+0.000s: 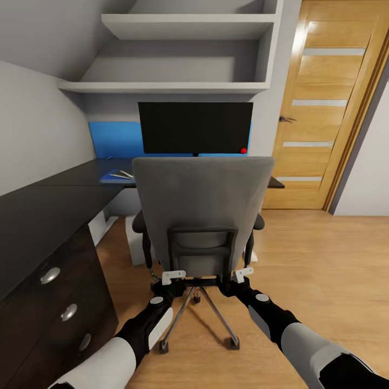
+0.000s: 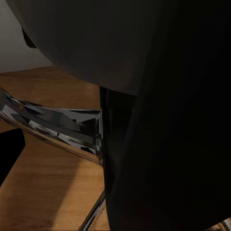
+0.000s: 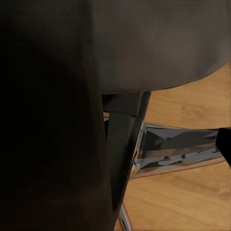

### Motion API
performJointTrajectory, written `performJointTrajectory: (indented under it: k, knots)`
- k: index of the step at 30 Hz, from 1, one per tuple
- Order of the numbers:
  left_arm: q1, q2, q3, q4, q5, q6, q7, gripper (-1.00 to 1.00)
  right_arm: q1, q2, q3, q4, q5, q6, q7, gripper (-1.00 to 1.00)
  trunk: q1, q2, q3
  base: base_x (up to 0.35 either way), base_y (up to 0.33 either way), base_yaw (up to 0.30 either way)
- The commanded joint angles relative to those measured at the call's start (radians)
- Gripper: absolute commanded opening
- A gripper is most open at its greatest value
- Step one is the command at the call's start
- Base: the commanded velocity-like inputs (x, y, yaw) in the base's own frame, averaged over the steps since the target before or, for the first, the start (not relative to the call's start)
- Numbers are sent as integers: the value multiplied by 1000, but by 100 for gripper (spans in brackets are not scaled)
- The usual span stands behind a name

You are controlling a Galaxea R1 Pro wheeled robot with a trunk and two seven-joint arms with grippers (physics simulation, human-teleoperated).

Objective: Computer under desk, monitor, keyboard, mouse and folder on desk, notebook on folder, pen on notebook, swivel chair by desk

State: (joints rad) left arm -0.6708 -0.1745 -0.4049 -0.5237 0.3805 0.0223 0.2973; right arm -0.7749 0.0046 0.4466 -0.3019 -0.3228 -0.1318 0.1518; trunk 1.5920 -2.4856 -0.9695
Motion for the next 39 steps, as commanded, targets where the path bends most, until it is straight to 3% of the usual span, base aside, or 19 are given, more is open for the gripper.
performJointTrajectory:
  k: [1, 24, 39]
  knots:
    - [-1, 0, -3, -2, -3, 2, 6, 100, -1, 0, 4, 2, -10, -5, 2, 100, 0, 0, -1, 322, -60, 0]
    - [-1, 0, -3, -5, -3, -2, 11, 100, -1, 0, 3, 3, -10, -5, 1, 100, 0, 0, -1, 127, -29, 0]
    - [-1, 0, -3, -7, -3, -2, 11, 100, -1, 0, 3, 1, -10, -5, 0, 100, 0, 0, -1, -280, -1, 0]
